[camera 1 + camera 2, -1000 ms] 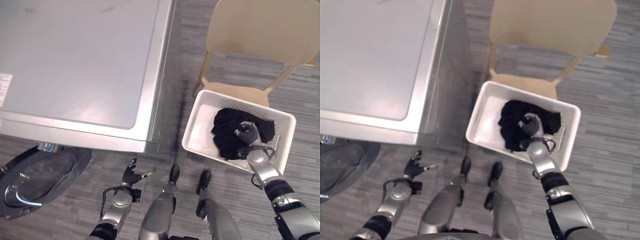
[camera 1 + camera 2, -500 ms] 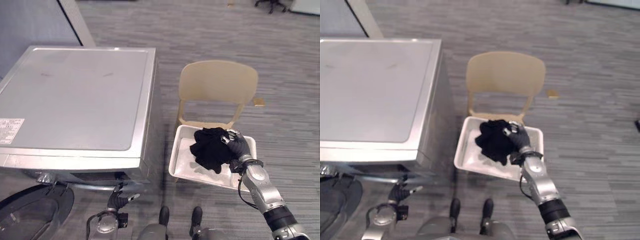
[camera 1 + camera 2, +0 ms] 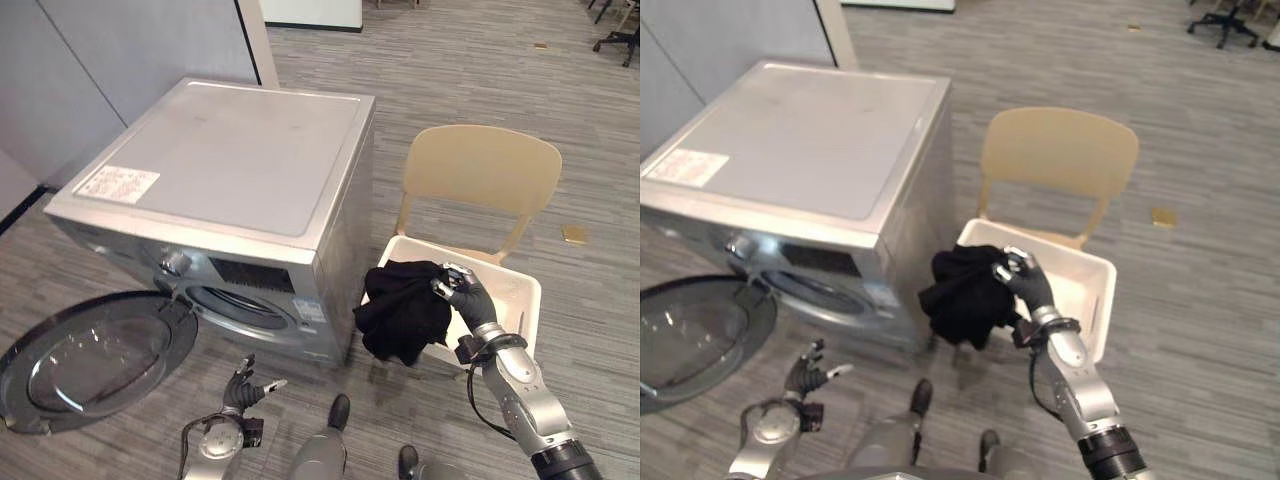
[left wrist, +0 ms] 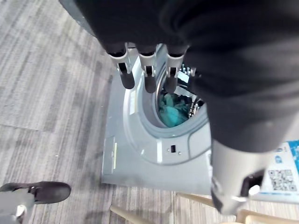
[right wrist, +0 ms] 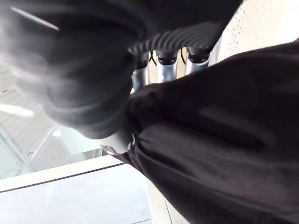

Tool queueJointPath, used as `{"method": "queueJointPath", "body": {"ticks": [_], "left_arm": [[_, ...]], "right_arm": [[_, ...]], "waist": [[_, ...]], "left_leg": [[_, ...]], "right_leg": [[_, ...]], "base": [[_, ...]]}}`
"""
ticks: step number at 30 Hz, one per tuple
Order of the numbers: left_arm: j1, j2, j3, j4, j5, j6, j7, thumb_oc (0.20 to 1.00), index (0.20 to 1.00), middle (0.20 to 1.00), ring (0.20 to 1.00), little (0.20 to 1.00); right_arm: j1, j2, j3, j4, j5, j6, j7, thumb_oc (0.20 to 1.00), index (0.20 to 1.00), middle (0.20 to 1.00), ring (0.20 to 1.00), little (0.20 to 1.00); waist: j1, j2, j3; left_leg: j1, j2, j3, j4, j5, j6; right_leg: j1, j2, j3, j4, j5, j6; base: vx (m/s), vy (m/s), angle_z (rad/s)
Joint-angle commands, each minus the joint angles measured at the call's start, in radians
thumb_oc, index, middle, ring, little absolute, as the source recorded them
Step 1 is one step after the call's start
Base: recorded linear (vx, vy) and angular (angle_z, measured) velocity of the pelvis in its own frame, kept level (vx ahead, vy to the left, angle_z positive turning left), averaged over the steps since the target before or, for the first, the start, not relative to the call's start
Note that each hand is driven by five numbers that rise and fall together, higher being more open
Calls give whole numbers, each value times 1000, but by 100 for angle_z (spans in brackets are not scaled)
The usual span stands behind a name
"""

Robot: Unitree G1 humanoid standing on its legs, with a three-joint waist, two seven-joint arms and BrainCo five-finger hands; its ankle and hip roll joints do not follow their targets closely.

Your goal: Grab the laundry basket,head to the washer,open it,put in the laundry and shut it.

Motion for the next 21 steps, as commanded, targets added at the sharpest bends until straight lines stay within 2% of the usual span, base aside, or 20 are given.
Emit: {"method": "queueJointPath", "body": {"ticks": [1,3,5,6,9,13,21], "left_arm": [[-57,38,-8,-149,29,-67,11,1000,1000,1000,1000,1000],[-74,52,-34,-215,52,-80,7,1000,1000,1000,1000,1000],[-117,70,-105,-311,118,-103,4,1000,1000,1000,1000,1000],[-125,72,-118,-328,121,-107,-1,1000,1000,1000,1000,1000],[-151,64,-156,-354,146,-109,1,1000,1000,1000,1000,1000],[-240,37,-250,-352,194,-105,13,1000,1000,1000,1000,1000],[-380,8,-340,-325,216,-97,40,1000,1000,1000,1000,1000]], "right_arm": [[-93,5,-18,-90,42,-89,-13,200,200,200,200,200],[-89,0,-21,-114,55,-89,-14,200,200,200,200,200],[-84,-4,-10,-133,64,-93,-7,200,200,200,200,200],[-86,-2,-4,-137,66,-87,-3,200,200,200,200,200],[-100,11,21,-146,74,-82,-2,200,200,200,200,200],[-173,24,112,-152,89,-68,3,200,200,200,200,200],[-284,86,247,-90,137,-50,1,200,200,200,200,200]], "waist": [[-23,-99,-1],[-44,-106,-5],[-99,-114,-34],[-108,-110,-43],[-119,-104,-66],[-113,-115,-113],[-101,-136,-119]], "left_leg": [[0,-27,221,-16,-118,81],[14,-21,281,60,-155,99],[133,-12,392,116,-280,111],[167,-9,404,101,-294,110],[198,-23,393,53,-283,110],[269,-39,387,-64,-271,117],[299,-42,390,-80,-276,125]], "right_leg": [[112,-130,-87,-202,49,141],[95,-155,-142,-224,77,145],[82,-190,-239,-257,104,148],[83,-191,-252,-268,109,151],[97,-192,-276,-299,131,155],[147,-189,-284,-336,146,168],[159,-192,-267,-330,152,177]], "base": [[-459,-69,202],[-368,-56,103],[-276,-2,160],[-91,81,142],[16,75,110],[67,125,16],[10,63,-15]]}}
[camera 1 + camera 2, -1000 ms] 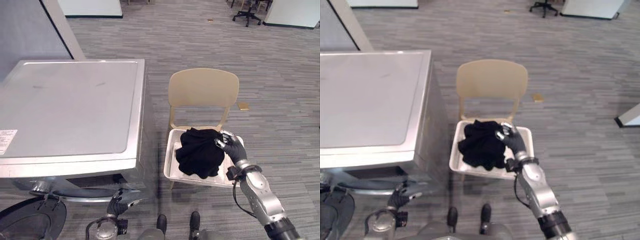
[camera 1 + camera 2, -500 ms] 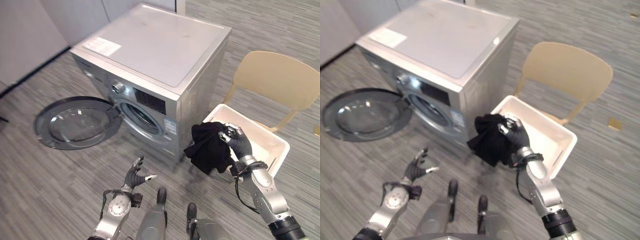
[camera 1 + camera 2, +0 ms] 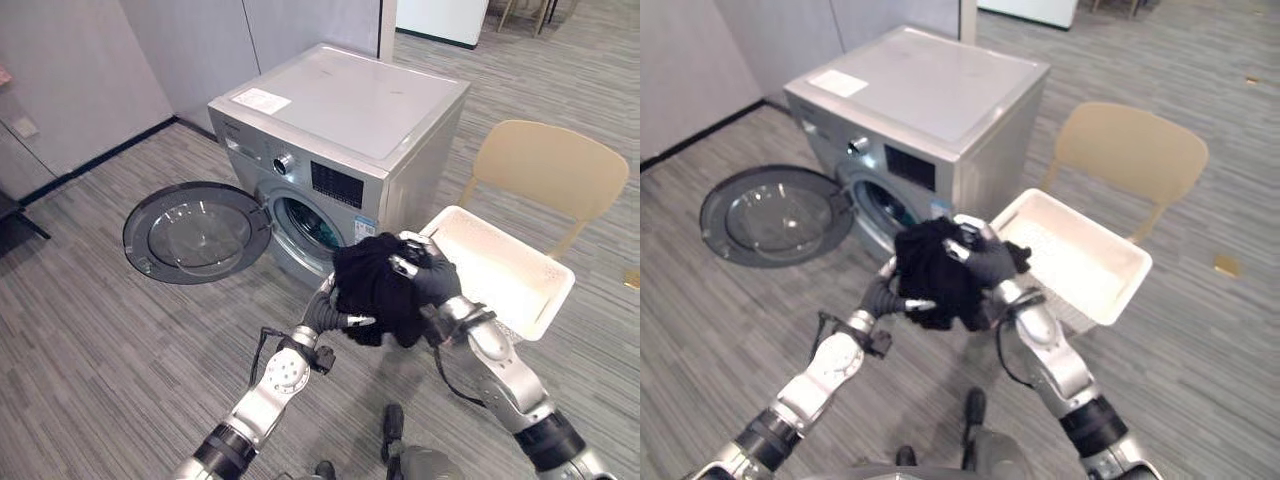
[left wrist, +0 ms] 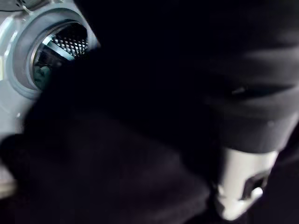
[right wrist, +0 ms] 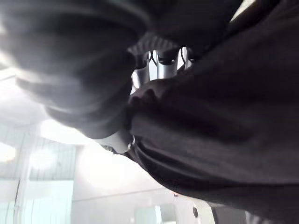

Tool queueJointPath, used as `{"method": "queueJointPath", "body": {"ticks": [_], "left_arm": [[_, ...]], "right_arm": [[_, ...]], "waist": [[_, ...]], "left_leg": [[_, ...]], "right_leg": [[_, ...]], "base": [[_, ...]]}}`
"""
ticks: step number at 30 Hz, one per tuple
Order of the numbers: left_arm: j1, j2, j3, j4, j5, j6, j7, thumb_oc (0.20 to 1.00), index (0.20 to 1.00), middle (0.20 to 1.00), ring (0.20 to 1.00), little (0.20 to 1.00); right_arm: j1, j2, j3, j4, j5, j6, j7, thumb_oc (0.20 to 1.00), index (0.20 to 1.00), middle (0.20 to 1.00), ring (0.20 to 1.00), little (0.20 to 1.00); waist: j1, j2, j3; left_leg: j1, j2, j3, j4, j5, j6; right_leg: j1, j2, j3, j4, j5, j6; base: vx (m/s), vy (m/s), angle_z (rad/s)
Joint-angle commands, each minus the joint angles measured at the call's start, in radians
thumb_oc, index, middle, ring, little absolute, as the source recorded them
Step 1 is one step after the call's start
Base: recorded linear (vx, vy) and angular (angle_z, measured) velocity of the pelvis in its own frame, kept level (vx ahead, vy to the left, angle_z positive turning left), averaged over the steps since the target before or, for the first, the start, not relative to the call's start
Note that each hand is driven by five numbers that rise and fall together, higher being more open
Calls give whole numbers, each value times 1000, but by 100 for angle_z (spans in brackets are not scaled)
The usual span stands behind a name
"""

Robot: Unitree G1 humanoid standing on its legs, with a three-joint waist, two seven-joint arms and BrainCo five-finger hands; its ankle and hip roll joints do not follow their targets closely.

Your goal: Grab the laundry basket,head to the washer,open it,put in the laundry and shut it.

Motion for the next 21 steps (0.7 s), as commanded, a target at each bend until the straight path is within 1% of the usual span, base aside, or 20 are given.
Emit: {"method": "queueJointPath", "body": {"ticks": [1,2,3,4,5,6,7,8,9,12,14,15,16,17,18,19,20,21], "left_arm": [[-141,-42,-46,107,68,-39,36,1000,1000,1000,1000,1000],[-155,-53,-52,123,67,-37,47,1000,1000,1000,1000,1000],[-165,-62,-56,135,67,-37,57,454,454,454,454,454],[-166,-63,-56,136,67,-38,58,203,203,203,203,203],[-179,-73,-47,145,59,-35,87,200,200,200,200,200],[-180,-73,-47,145,59,-35,87,200,200,200,200,200],[-174,-72,-29,142,46,-33,101,200,200,200,200,200],[-166,-67,-21,139,40,-33,106,200,200,200,200,200],[-165,-67,-21,138,40,-32,106,200,200,200,200,200],[-116,-44,25,121,16,-31,108,200,200,200,200,200],[-63,-19,66,97,4,-32,97,200,200,200,200,200],[0,6,120,81,-14,-38,79,200,200,200,200,200],[3,6,121,78,-15,-37,78,200,200,200,200,200],[44,26,160,60,-20,-38,67,200,200,200,200,200],[112,52,222,37,-32,-47,48,200,200,200,200,200],[164,64,271,28,-80,-51,23,200,200,200,200,200],[166,65,271,26,-80,-50,22,200,200,200,200,200],[202,80,303,22,-85,-51,6,200,200,200,200,200]], "right_arm": [[-81,106,38,-2,100,-50,7,200,200,200,200,200],[-94,117,56,10,108,-47,7,200,200,200,200,200],[-101,126,69,21,115,-45,7,200,200,200,200,200],[-102,126,70,21,115,-46,7,200,200,200,200,200],[-99,133,86,37,121,-42,4,200,200,200,200,200],[-99,133,86,37,121,-43,4,200,200,200,200,200],[-79,124,91,41,118,-31,6,407,407,407,407,407],[-68,117,90,44,116,-26,8,589,589,589,589,589],[-68,116,90,43,116,-26,8,1000,1000,1000,1000,1000],[-16,70,64,39,85,-5,17,1000,1000,1000,1000,1000],[23,28,32,18,37,3,26,1000,1000,1000,1000,1000],[63,-26,-17,-6,-54,0,33,1000,1000,1000,1000,1000],[66,-27,-17,-8,-55,1,33,1000,1000,1000,1000,1000],[90,-64,-55,-30,-131,-4,30,1000,1000,1000,1000,1000],[144,-115,-124,-70,-253,-13,23,1000,1000,1000,1000,1000],[192,-145,-178,-67,-329,-20,14,1000,1000,1000,1000,1000],[194,-145,-178,-68,-330,-19,14,1000,1000,1000,1000,1000],[221,-169,-217,-62,-385,-22,9,1000,1000,1000,1000,1000]], "waist": [[4,-50,-67],[5,-51,-68],[5,-52,-69],[5,-52,-68],[4,-53,-70],[4,-53,-70],[3,-52,-69],[4,-52,-69],[3,-52,-70],[4,-51,-71],[4,-49,-74],[5,-47,-75],[5,-46,-76],[5,-45,-76],[3,-41,-73],[1,-35,-61],[1,-35,-63],[-1,-31,-56]], "left_leg": [[-68,-50,-67,-8,-1,-34],[-66,-50,-67,-8,-2,-33],[-64,-51,-67,-8,-3,-32],[-64,-51,-67,-8,-3,-32],[-62,-52,-65,-8,-4,-31],[-62,-52,-65,-8,-4,-31],[-59,-54,-62,-8,-6,-30],[-58,-55,-62,-8,-5,-30],[-58,-55,-62,-8,-5,-30],[-55,-57,-62,-8,-8,-28],[-51,-59,-62,-8,-10,-28],[-49,-59,-63,-8,-12,-29],[-49,-59,-63,-8,-12,-29],[-47,-60,-64,-8,-13,-28],[-46,-60,-65,-8,-13,-28],[-52,-59,-67,-8,-8,-28],[-54,-59,-67,-8,-8,-28],[-59,-59,-67,-8,-4,-27]], "right_leg": [[274,-17,36,-318,-41,72],[275,-18,38,-318,-40,73],[276,-18,41,-319,-38,74],[276,-18,41,-319,-38,74],[276,-20,43,-321,-35,77],[277,-20,43,-322,-34,77],[278,-22,45,-323,-32,78],[279,-22,45,-323,-31,79],[279,-22,45,-324,-31,79],[284,-25,46,-326,-30,81],[289,-27,46,-327,-30,82],[294,-28,44,-330,-31,84],[295,-28,44,-330,-31,84],[298,-28,45,-333,-31,85],[298,-29,46,-332,-31,87],[286,-29,48,-324,-30,88],[285,-29,49,-323,-31,88],[278,-29,49,-320,-29,88]], "base": [[10,56,3],[14,69,-13],[10,25,-16],[10,35,-19],[6,23,-12],[13,44,-4],[11,31,-2],[11,31,-3],[0,0,0],[11,3,1],[47,-4,0],[42,-9,-1],[50,-22,0],[39,-29,1],[19,-47,1],[-2,-36,1],[-42,-24,1],[0,0,0]]}}
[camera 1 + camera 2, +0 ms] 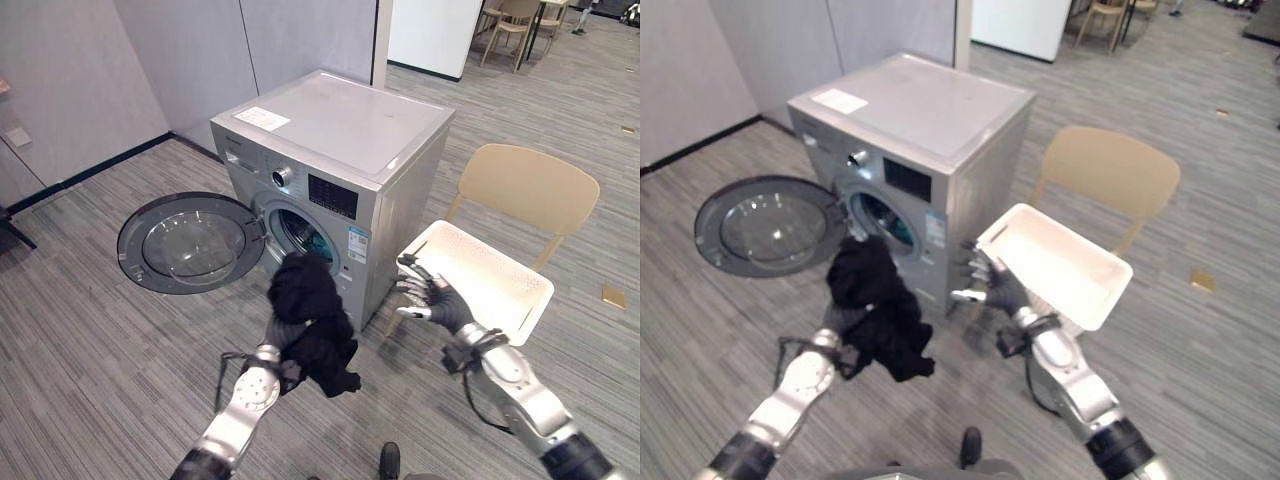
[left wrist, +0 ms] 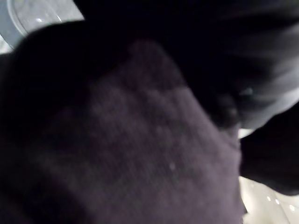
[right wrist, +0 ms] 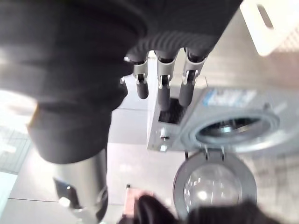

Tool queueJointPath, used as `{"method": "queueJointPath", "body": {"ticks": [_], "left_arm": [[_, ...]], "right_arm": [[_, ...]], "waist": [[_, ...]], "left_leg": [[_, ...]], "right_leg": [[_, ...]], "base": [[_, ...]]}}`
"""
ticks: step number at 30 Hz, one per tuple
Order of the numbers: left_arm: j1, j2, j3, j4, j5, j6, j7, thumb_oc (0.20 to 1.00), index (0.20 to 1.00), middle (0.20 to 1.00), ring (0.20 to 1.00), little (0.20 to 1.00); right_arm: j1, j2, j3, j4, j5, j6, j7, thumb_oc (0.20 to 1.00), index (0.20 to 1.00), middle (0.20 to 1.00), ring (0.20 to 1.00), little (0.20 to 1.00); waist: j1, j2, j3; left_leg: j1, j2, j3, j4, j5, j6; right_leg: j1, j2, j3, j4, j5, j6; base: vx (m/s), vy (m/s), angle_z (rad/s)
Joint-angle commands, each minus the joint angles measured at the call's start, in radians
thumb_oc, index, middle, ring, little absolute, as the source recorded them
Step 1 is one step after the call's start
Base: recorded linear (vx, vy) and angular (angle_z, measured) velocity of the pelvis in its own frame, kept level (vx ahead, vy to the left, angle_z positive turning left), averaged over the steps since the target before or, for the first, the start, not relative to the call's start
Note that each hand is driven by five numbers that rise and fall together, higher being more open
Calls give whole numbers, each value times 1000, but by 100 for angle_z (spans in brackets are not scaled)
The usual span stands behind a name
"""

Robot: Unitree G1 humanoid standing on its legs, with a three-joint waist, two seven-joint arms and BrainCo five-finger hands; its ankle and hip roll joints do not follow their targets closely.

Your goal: Grab the laundry basket,head to the washer,open it,put in the laundry and shut it.

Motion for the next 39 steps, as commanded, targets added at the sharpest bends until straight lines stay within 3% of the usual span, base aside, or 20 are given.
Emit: {"method": "queueJointPath", "body": {"ticks": [1,5,7,8,11,15,17,18,21,22,27,28,30,32,33,36,39], "left_arm": [[-45,37,21,-14,-56,-68,-47,200,200,200,200,200],[109,61,140,59,-16,-56,-97,200,200,200,200,200],[165,14,192,132,-71,-25,-107,200,200,200,200,200],[175,11,206,231,-15,-13,-113,200,200,200,200,200],[158,3,211,342,1,1,-103,200,200,200,200,200],[110,-8,212,398,-2,9,-80,200,200,200,200,200],[76,-28,213,400,-25,13,-62,200,200,200,200,200],[76,-28,213,401,-25,13,-62,200,200,200,200,200],[54,-31,216,392,-39,13,-51,200,200,200,200,200],[58,-33,217,389,-40,14,-56,200,200,200,200,200],[64,-20,218,367,-20,18,-59,200,200,200,200,200],[56,-5,211,348,-13,21,-59,200,200,200,200,200],[45,2,201,348,-9,20,-54,200,200,200,200,200],[31,-2,189,343,-9,17,-53,200,200,200,200,200],[29,-6,185,338,-11,16,-53,200,200,200,200,200],[16,-4,154,329,3,15,-62,200,200,200,200,200],[5,4,135,322,35,16,-74,200,200,200,200,200]], "right_arm": [[-1,-7,-56,-17,-165,-48,-7,1000,1000,1000,1000,1000],[164,-50,-168,134,-371,-47,-21,1000,1000,1000,1000,1000],[198,-5,-183,267,-379,-26,-26,1000,1000,1000,1000,1000],[182,20,-173,410,-410,-22,-35,1000,1000,1000,1000,1000],[155,26,-160,525,-419,-21,-57,1000,1000,1000,1000,1000],[118,32,-163,589,-408,-9,-84,1000,1000,1000,1000,1000],[109,47,-171,607,-396,7,-100,1000,1000,1000,1000,1000],[108,47,-171,607,-396,7,-100,1000,1000,1000,1000,1000],[107,58,-172,609,-389,19,-111,1000,1000,1000,1000,1000],[108,63,-171,606,-390,22,-108,1000,1000,1000,1000,1000],[98,94,-158,607,-390,32,-107,1000,1000,1000,1000,1000],[91,112,-146,602,-383,34,-103,1000,1000,1000,1000,1000],[79,114,-133,602,-382,31,-105,1000,1000,1000,1000,1000],[68,120,-121,593,-383,32,-105,1000,1000,1000,1000,1000],[66,118,-116,584,-383,30,-105,1000,1000,1000,1000,1000],[69,107,-110,562,-377,25,-103,1000,1000,1000,1000,1000],[76,97,-110,567,-387,26,-102,1000,1000,1000,1000,1000]], "waist": [[1,-6,-26],[-4,5,-20],[-2,7,-4],[2,4,10],[9,-1,19],[27,-11,58],[18,-16,73],[18,-15,73],[-8,-21,66],[-10,-18,60],[1,-27,54],[2,-27,68],[-2,-27,78],[-28,-16,99],[-38,-9,106],[-64,-9,126],[-82,-26,138]], "left_leg": [[-78,-37,-70,-7,-21,-5],[-86,-35,-80,-7,-14,-5],[-98,-33,-85,-7,-8,-4],[-100,-32,-93,-7,-2,-3],[-109,-33,-95,-7,8,-6],[-188,-37,-83,50,18,-19],[-241,-6,46,129,-6,-16],[-243,-6,46,132,-8,-16],[-236,52,226,190,-62,-22],[-227,54,238,183,-68,-17],[-220,20,212,179,-102,18],[-209,3,189,178,-117,38],[-203,-6,176,174,-123,43],[-172,-21,142,153,-131,51],[-162,-21,139,136,-108,53],[-115,-43,82,107,-124,50],[-75,-71,25,114,-156,49]], "right_leg": [[85,-43,-11,33,-182,109],[86,-38,-17,24,-184,107],[78,-35,-21,25,-187,102],[78,-30,-25,27,-189,97],[80,-30,-38,21,-188,95],[61,-52,-103,26,-189,95],[48,-85,-181,44,-198,97],[48,-85,-181,44,-198,97],[58,-117,-255,53,-212,107],[62,-119,-264,56,-214,108],[82,-169,-283,140,-224,131],[43,-196,-254,262,-214,134],[12,-197,-220,307,-209,141],[-86,-146,-110,391,-225,133],[-127,-119,-90,386,-215,118],[-202,-77,-61,315,-188,112],[-252,-68,-59,211,-118,135]], "base": [[0,0,0],[-12,-38,1],[-47,-59,1],[-14,-61,2],[-38,-22,7],[-111,0,45],[-107,47,70],[46,41,90],[59,102,100],[119,170,60],[172,223,33],[138,212,19],[107,152,33],[131,153,48],[152,84,57],[230,28,84],[312,-61,103]]}}
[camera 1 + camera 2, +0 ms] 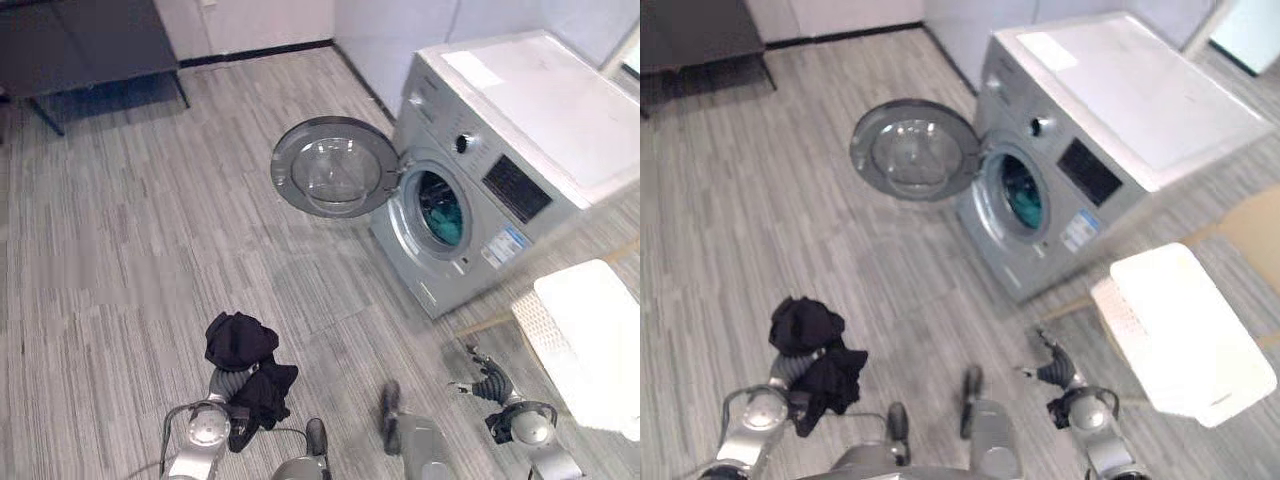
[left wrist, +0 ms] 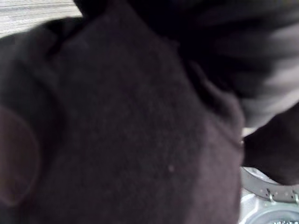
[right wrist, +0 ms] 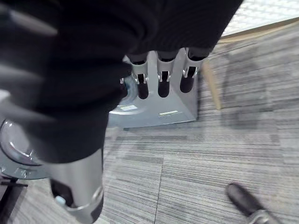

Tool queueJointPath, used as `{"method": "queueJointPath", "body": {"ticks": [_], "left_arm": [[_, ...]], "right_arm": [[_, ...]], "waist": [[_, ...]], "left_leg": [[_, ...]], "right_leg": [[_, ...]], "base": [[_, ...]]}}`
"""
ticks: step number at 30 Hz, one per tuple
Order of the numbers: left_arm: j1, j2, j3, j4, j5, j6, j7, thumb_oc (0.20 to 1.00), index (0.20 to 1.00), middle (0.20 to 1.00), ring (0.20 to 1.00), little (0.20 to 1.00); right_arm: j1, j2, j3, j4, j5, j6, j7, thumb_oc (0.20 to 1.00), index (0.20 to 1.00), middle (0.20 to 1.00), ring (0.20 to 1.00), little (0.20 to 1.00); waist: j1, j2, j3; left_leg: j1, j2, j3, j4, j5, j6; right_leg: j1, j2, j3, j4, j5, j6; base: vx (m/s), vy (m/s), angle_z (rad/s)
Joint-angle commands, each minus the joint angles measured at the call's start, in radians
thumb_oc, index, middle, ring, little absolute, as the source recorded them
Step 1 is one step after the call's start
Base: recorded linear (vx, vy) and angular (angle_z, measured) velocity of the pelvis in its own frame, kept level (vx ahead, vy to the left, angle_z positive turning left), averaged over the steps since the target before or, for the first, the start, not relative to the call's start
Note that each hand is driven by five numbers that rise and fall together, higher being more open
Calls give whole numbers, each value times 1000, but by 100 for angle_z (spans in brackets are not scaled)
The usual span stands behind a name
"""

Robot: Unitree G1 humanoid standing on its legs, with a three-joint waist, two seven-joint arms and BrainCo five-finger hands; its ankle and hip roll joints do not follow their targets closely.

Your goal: Grab the laundry basket,head to the washer,open it,put in the laundry and shut it.

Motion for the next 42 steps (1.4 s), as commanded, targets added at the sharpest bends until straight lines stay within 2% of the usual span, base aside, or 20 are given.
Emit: {"method": "queueJointPath", "body": {"ticks": [1,4,5,6,7,8,9,12,14,18,20,23,24,26,30,35,36,39,40,42], "left_arm": [[21,35,1,-90,64,-38,4,200,200,200,200,200],[16,38,-2,-92,79,-39,5,200,200,200,200,200],[19,39,-5,-96,93,-41,-4,200,200,200,200,200],[21,31,-12,-94,89,-47,-7,200,200,200,200,200],[22,26,-14,-85,91,-45,-5,200,200,200,200,200],[20,19,-17,-74,86,-47,-1,200,200,200,200,200],[33,9,-22,-80,70,-49,-13,200,200,200,200,200],[35,2,-26,-77,65,-48,-17,200,200,200,200,200],[22,-10,-39,-68,59,-44,-19,200,200,200,200,200],[25,-1,-51,-90,69,-43,-26,200,200,200,200,200],[25,1,-55,-91,70,-42,-23,200,200,200,200,200],[22,-5,-73,-92,68,-43,-17,200,200,200,200,200],[7,-7,-96,-91,67,-45,-17,200,200,200,200,200],[9,-11,-108,-93,67,-47,-22,200,200,200,200,200],[-10,-10,-142,-87,75,-47,-36,200,200,200,200,200],[-7,30,-133,-103,89,-48,-42,200,200,200,200,200],[-4,42,-122,-113,88,-49,-36,200,200,200,200,200],[4,51,-98,-124,80,-47,-32,200,200,200,200,200],[7,49,-90,-115,83,-41,-30,200,200,200,200,200],[6,50,-88,-113,83,-41,-28,200,200,200,200,200]], "right_arm": [[-26,-30,-27,-6,5,-30,-15,1000,1000,1000,1000,1000],[-27,-28,-19,7,-5,-25,-9,1000,1000,1000,1000,1000],[-27,-33,-8,10,-30,-22,-3,1000,1000,1000,1000,1000],[-21,-37,0,21,-19,-31,4,1000,1000,1000,1000,1000],[-22,-38,3,23,-20,-31,6,1000,1000,1000,1000,1000],[-29,-41,9,33,-23,-35,1,1000,1000,1000,1000,1000],[-28,-46,4,18,12,-42,8,1000,1000,1000,1000,1000],[-22,-45,3,21,29,-41,14,1000,1000,1000,1000,1000],[-32,-49,6,45,30,-38,5,1000,1000,1000,1000,1000],[-31,-54,-4,47,31,-35,-2,1000,1000,1000,1000,1000],[-35,-58,-1,56,27,-34,-8,1000,1000,1000,1000,1000],[-43,-57,7,60,22,-34,-12,1000,1000,1000,1000,1000],[-51,-58,13,74,19,-34,-16,1000,1000,1000,1000,1000],[-54,-60,15,72,16,-37,-12,1000,1000,1000,1000,1000],[-63,-52,27,83,-5,-33,-10,1000,1000,1000,1000,1000],[-84,-26,52,77,-10,-29,15,1000,1000,1000,1000,1000],[-95,-20,61,78,-12,-31,17,1000,1000,1000,1000,1000],[-109,-5,71,73,-17,-31,22,1000,1000,1000,1000,1000],[-118,-4,73,75,-19,-31,13,1000,1000,1000,1000,1000],[-118,-2,76,79,-21,-30,12,1000,1000,1000,1000,1000]], "waist": [[-20,12,19],[-29,0,18],[-25,10,14],[-30,-2,-5],[-34,-1,-16],[-38,4,-25],[-50,16,-53],[-49,11,-62],[-34,-13,-45],[-7,-39,-25],[10,-43,-17],[36,-30,-4],[41,-20,-6],[39,-8,-17],[20,-1,-40],[17,-16,-39],[28,-21,-35],[55,-22,-38],[63,-17,-38],[62,-6,-37]], "left_leg": [[82,-11,15,97,-196,-74],[131,-26,-10,90,-220,-82],[160,-15,-21,84,-241,-85],[184,-23,-24,91,-252,-94],[192,-12,-27,109,-250,-107],[190,2,-26,133,-226,-126],[168,50,-3,262,-139,-175],[128,75,12,367,-80,-186],[18,85,34,451,-97,-157],[-82,79,29,370,-156,-131],[-133,69,-17,300,-96,-143],[-173,48,-138,202,-14,-169],[-190,37,-203,165,18,-171],[-163,42,-218,113,12,-168],[-126,42,-179,124,-5,-147],[-84,59,-17,146,-58,-116],[-73,68,24,145,-71,-115],[-32,94,120,121,-88,-123],[6,107,178,114,-100,-128],[28,115,176,111,-123,-134]], "right_leg": [[75,8,-61,-85,73,38],[41,0,-114,-132,106,51],[39,9,-133,-122,98,58],[81,-2,-163,-141,110,35],[99,7,-149,-140,106,22],[111,16,-138,-137,110,17],[176,49,-117,-161,97,-14],[219,65,-96,-183,71,-37],[261,50,-70,-196,44,-51],[314,40,-14,-202,23,-38],[339,49,24,-210,14,-39],[370,74,102,-204,0,-36],[377,84,154,-189,-14,-37],[376,92,183,-179,-24,-33],[360,80,249,-136,-37,-26],[304,64,320,-83,-13,13],[278,55,290,-78,1,21],[249,-3,51,-84,14,26],[241,-34,-114,-79,18,14],[236,-35,-144,-61,0,19]], "base": [[300,-86,89],[356,-86,62],[449,-157,43],[469,-189,30],[414,-232,36],[554,-296,70],[421,-237,60],[265,-153,-6],[181,-87,-35],[196,18,-54],[178,63,-104],[216,133,-104],[175,163,-141],[165,173,-131],[148,239,-103],[25,172,-137],[-56,66,-95],[30,10,-171],[176,-24,-168],[144,-24,-137]]}}
